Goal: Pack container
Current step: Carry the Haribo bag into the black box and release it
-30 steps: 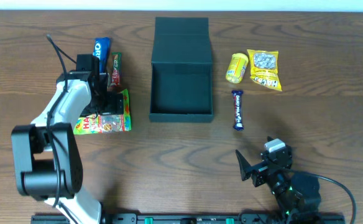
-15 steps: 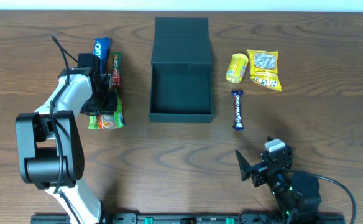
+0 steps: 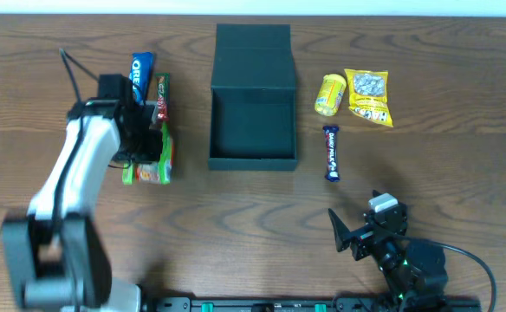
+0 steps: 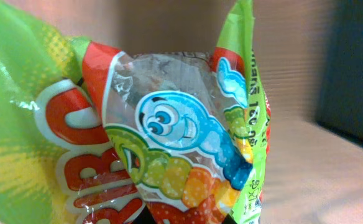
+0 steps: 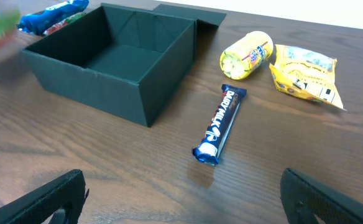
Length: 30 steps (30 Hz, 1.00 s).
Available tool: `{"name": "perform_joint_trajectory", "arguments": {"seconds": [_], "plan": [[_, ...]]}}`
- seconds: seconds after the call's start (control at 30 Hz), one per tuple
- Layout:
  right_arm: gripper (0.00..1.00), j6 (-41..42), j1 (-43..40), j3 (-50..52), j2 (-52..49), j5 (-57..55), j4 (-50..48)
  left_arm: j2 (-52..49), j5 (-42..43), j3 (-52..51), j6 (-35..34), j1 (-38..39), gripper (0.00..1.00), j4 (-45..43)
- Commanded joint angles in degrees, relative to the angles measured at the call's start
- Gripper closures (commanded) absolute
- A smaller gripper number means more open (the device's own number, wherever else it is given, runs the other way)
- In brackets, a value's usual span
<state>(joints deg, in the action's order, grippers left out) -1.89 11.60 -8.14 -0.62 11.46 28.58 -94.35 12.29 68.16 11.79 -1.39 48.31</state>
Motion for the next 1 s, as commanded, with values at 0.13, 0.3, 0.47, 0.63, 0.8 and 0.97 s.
{"name": "perform_joint_trajectory", "arguments": {"seconds": [0.13, 0.3, 0.47, 0.63, 0.8, 0.97], "plan": [[0.01, 0.57, 0.48, 0.22, 0.33, -0.57, -0.02, 20.85, 8.15, 1.07, 32.00, 10.32, 0.94, -4.74], [0.01, 0.57, 0.48, 0.22, 0.33, -0.57, -0.02, 22.77, 12.66, 1.07, 50.82, 18.60, 0.94, -14.64], [0.01, 0.57, 0.48, 0.22, 0.33, -0.57, -0.02, 16.06, 12.85, 1.07, 56.72, 19.43, 0.94, -22.99], [0.01, 0.57, 0.48, 0.22, 0.33, -0.92, -0.02, 5.55, 12.92, 1.07, 61.70, 19.71, 0.94, -28.24], [0.01, 0.57, 0.48, 0.22, 0.33, -0.94, -0.02, -1.90, 12.66, 1.07, 65.22, 21.44, 0.94, -29.33], [0.01, 0.57, 0.48, 0.22, 0.33, -0.94, -0.02, -5.22, 12.90, 1.07, 65.09, 22.10, 0.94, -29.24]]}}
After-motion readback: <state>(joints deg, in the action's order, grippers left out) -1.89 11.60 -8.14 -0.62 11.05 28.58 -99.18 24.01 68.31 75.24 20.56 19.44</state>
